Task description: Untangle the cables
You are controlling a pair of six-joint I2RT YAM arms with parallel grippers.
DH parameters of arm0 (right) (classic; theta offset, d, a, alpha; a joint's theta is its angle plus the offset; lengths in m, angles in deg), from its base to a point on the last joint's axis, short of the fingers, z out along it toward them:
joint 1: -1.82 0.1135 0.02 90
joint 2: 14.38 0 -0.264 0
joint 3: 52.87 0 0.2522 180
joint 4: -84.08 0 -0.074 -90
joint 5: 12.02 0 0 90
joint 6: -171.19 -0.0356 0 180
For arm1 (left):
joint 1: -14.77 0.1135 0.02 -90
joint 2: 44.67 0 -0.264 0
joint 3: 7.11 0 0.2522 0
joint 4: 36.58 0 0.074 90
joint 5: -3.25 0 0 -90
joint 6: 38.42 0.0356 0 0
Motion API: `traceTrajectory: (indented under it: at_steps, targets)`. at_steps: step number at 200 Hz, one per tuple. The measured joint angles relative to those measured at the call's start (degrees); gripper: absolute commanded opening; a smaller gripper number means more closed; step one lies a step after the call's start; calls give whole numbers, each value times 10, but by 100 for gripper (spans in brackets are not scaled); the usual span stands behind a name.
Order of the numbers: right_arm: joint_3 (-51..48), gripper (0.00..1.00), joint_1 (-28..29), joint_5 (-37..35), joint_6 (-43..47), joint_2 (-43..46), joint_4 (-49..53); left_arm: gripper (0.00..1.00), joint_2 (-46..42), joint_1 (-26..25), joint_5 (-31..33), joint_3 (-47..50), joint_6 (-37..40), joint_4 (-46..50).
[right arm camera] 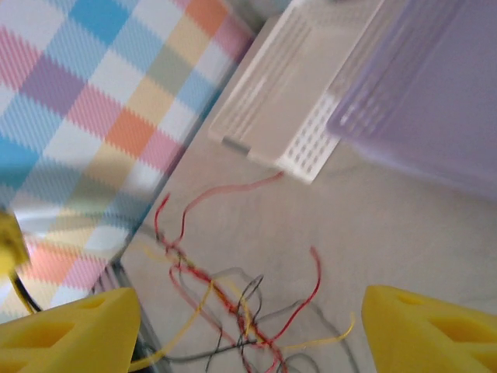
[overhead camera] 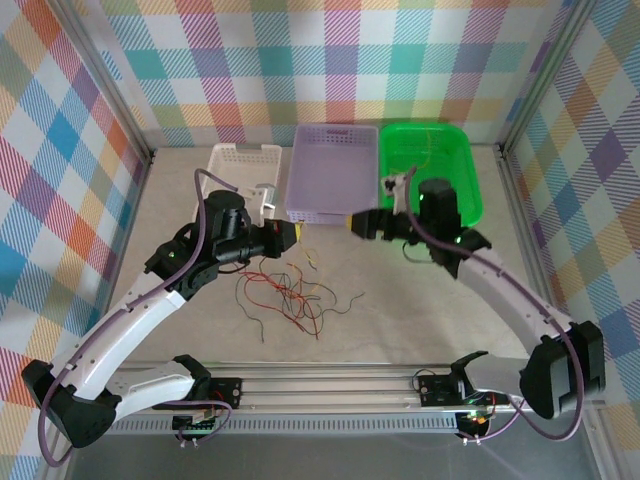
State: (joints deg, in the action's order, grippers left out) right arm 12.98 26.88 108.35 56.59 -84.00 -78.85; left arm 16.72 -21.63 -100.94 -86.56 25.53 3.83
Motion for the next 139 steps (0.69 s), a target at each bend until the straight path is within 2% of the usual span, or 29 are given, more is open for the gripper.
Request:
traceTrajectory:
  at_steps: [35, 74, 104, 139]
  targets:
    - [-159, 76, 107, -32, 11, 19, -127, 0, -3, -3, 8, -1, -71, -33]
    - [-186, 74, 236, -90, 46, -21, -245, 0, -5, -4, 28, -1, -141, -84]
    - [-177, 73, 274, -158, 67, -99, -306, 0, -4, -12, 40, -2, -176, -114]
    - [-151, 71, 288, -247, 82, -192, -348, 0, -3, -26, 54, -12, -196, -120]
